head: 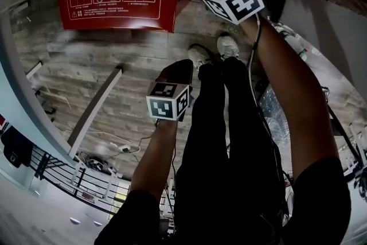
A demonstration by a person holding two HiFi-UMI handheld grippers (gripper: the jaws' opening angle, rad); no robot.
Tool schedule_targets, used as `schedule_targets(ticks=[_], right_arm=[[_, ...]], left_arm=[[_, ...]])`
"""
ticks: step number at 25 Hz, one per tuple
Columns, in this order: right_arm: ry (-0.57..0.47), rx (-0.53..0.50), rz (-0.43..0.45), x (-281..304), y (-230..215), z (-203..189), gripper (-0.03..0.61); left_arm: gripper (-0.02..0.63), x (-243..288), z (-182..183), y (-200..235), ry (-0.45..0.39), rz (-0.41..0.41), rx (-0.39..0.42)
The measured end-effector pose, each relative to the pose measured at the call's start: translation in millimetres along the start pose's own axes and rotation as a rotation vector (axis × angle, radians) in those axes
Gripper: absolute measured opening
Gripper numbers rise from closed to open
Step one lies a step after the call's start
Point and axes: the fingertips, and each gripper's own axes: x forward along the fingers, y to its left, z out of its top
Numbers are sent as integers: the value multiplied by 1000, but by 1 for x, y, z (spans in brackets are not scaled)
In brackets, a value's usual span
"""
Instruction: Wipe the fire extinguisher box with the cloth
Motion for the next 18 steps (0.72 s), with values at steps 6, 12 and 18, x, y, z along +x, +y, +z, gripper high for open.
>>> schedule_targets(ticks=[6,12,18], right_arm=[[13,-1,74,-2,33,-20,41],[52,-39,205,-7,93,-48,41],[69,-113,329,-12,129,-68,41]], left_arm=[[-2,10,-3,3,5,2,10],[-2,22,-3,2,1,1,1],[-2,32,-6,-1,-2,4,-11]])
